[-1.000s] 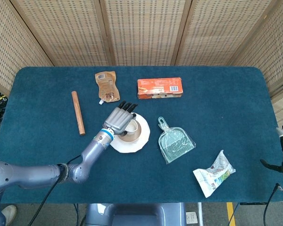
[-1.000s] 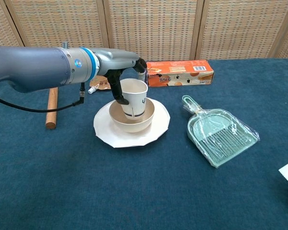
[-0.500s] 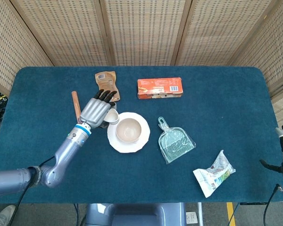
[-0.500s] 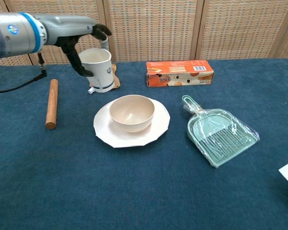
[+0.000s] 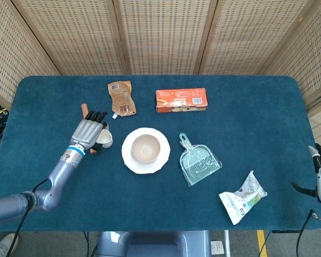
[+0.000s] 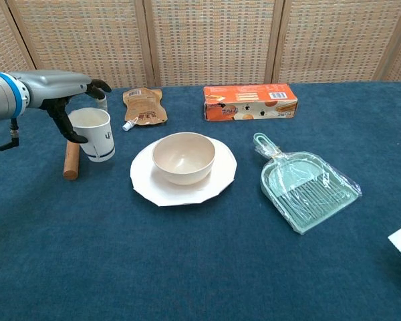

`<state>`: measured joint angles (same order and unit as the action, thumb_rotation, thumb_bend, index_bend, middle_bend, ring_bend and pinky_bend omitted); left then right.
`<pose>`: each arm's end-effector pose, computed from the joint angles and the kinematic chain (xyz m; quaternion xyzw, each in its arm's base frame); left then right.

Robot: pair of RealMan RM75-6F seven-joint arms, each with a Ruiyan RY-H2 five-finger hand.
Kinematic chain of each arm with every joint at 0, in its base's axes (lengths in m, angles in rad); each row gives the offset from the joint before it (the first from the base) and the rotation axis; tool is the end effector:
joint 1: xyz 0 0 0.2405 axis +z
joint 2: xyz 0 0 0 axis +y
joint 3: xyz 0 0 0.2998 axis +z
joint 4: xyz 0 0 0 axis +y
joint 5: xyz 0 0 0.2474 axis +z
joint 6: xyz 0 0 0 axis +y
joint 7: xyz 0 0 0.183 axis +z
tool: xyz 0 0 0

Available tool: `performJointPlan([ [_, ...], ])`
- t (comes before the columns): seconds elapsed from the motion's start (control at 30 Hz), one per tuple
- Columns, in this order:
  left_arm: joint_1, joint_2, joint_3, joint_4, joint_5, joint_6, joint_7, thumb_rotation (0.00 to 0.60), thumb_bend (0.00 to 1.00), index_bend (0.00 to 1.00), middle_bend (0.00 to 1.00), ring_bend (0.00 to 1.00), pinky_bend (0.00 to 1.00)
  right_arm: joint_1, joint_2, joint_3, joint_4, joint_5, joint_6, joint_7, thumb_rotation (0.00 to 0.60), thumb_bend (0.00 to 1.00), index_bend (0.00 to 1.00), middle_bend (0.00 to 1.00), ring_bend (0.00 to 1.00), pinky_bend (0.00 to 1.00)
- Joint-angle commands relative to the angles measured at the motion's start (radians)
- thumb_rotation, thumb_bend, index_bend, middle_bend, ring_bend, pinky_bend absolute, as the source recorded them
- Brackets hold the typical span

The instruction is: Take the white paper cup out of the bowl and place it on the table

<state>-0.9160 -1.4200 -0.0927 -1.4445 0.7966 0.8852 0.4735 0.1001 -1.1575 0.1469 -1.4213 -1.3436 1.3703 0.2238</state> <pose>-0.1925 0.4692 -0.0260 -0.7579 -0.3599 -0.2655 0.4749 -0.4252 -0.2568 0.1685 0.5142 -0.4428 0.3975 0.6176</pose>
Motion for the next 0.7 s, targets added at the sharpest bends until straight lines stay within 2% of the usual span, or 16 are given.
performJointPlan([
  [0.03,0.003,-0.034,0.010,0.038,0.007,-0.020,-0.003,0.600,0.28,0.37,0.00,0.00,0.00,-0.001,0.000,0.000,0.000,0.001,0.001,0.000,0.600,0.13,0.00,0.00,0.00,0.00],
  [0.23,0.008,-0.068,0.018,0.080,0.003,-0.033,0.005,0.600,0.27,0.31,0.00,0.00,0.00,-0.001,-0.001,-0.001,0.000,-0.003,0.002,-0.003,0.600,0.13,0.00,0.00,0.00,0.00],
  [0.33,0.016,-0.070,0.014,0.081,0.006,-0.023,0.002,0.600,0.15,0.23,0.00,0.00,0.00,-0.001,-0.001,-0.002,-0.001,-0.004,0.005,-0.005,0.600,0.13,0.00,0.00,0.00,0.00],
  [0.4,0.022,-0.062,0.008,0.069,0.012,-0.015,-0.006,0.600,0.06,0.15,0.00,0.00,0.00,-0.001,-0.001,-0.002,-0.002,-0.005,0.005,-0.005,0.600,0.13,0.00,0.00,0.00,0.00],
  [0.5,0.036,-0.035,0.001,0.032,0.039,0.012,-0.019,0.600,0.03,0.03,0.00,0.00,0.00,-0.001,-0.002,-0.003,-0.004,-0.006,0.005,-0.007,0.600,0.13,0.00,0.00,0.00,0.00],
  [0.7,0.103,0.049,-0.010,-0.105,0.114,0.137,-0.054,0.600,0.03,0.00,0.00,0.00,0.00,-0.003,0.000,-0.005,-0.011,-0.016,0.015,-0.011,0.600,0.13,0.00,0.00,0.00,0.00],
])
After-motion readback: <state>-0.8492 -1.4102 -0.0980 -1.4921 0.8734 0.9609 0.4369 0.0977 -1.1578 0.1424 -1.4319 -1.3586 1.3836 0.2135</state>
